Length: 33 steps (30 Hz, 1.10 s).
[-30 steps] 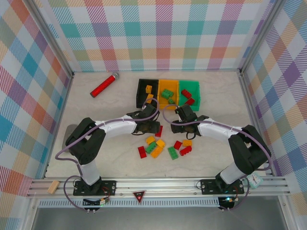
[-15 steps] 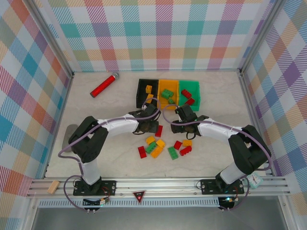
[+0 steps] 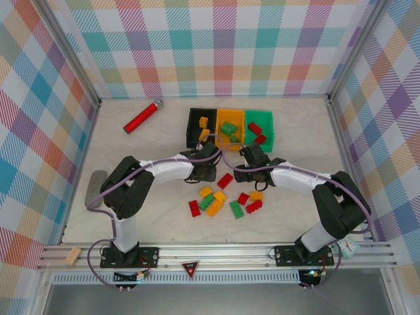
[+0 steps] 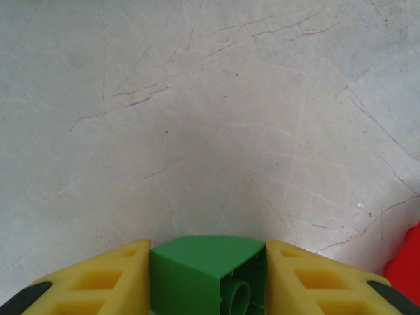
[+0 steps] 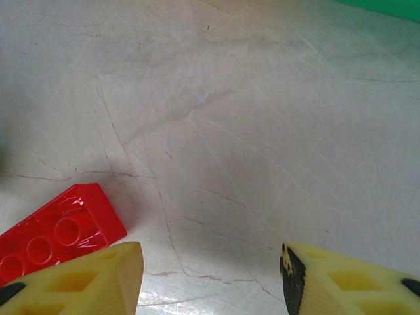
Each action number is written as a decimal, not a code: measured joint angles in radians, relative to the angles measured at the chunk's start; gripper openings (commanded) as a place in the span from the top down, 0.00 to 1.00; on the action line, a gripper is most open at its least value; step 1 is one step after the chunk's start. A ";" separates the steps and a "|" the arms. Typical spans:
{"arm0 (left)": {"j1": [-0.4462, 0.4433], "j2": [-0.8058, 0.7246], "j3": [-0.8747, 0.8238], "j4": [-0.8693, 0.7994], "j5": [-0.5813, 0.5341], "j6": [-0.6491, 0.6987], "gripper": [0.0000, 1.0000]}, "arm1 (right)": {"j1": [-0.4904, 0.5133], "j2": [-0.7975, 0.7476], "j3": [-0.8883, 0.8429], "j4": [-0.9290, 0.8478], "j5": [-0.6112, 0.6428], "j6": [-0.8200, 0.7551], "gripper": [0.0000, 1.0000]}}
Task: Sort the legos into containers by color
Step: Pick up the lego from the center of the table, then place the lego in the container.
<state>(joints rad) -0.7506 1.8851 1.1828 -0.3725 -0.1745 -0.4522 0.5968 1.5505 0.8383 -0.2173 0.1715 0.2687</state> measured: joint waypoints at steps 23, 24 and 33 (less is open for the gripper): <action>0.009 0.073 0.489 -0.071 0.009 0.062 0.61 | -0.028 -0.142 -0.075 0.015 0.055 0.036 0.41; 0.014 0.099 0.526 -0.070 0.010 0.064 0.61 | -0.036 -0.157 -0.084 0.016 0.058 0.041 0.41; 0.081 0.315 0.703 -0.045 0.094 0.042 0.38 | -0.055 -0.226 -0.112 0.018 0.059 0.064 0.41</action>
<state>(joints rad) -0.6693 2.1998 1.8858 -0.4171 -0.0807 -0.4103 0.5415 1.3247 0.7261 -0.1997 0.2302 0.3328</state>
